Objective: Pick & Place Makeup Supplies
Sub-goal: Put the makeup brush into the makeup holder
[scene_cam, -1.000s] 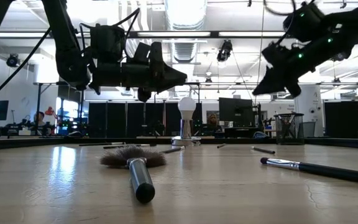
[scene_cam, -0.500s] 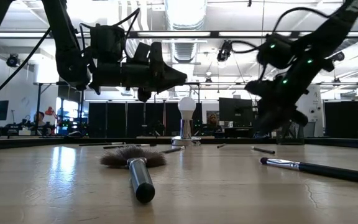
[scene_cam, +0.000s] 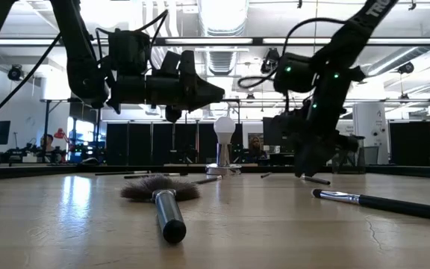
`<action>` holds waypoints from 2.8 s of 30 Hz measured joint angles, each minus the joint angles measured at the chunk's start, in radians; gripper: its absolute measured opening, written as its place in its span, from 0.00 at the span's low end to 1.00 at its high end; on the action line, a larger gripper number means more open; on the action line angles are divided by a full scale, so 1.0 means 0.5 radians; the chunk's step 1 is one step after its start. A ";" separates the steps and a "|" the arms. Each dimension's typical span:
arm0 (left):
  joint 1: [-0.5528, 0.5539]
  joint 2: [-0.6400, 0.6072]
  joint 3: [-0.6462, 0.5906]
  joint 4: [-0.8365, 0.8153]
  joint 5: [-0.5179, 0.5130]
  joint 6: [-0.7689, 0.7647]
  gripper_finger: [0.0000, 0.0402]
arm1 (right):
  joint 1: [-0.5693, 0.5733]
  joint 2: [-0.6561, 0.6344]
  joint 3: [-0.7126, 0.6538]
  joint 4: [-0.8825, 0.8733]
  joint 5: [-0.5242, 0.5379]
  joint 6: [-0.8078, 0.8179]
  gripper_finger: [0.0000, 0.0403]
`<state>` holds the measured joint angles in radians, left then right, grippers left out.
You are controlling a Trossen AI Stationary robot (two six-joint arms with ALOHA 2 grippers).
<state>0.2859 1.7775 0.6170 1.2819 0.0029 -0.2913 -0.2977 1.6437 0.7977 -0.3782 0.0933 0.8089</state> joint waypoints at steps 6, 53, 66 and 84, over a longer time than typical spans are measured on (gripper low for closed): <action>0.000 0.000 0.000 -0.001 -0.001 0.000 0.19 | 0.008 0.134 0.117 -0.124 0.042 -0.094 0.19; 0.000 0.000 0.000 -0.040 -0.001 0.000 0.19 | -0.499 -1.476 -0.901 2.077 1.354 -1.636 0.03; 0.000 0.000 0.000 -0.040 -0.001 0.000 0.19 | -0.906 -0.897 -1.191 3.096 1.508 -1.716 0.03; 0.000 0.000 0.000 -0.040 0.000 0.000 0.19 | -0.898 -0.406 -1.124 3.129 1.605 -1.533 0.03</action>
<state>0.2859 1.7775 0.6170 1.2618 0.0028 -0.2913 -0.7466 1.4409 0.2356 1.1860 0.8956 0.0424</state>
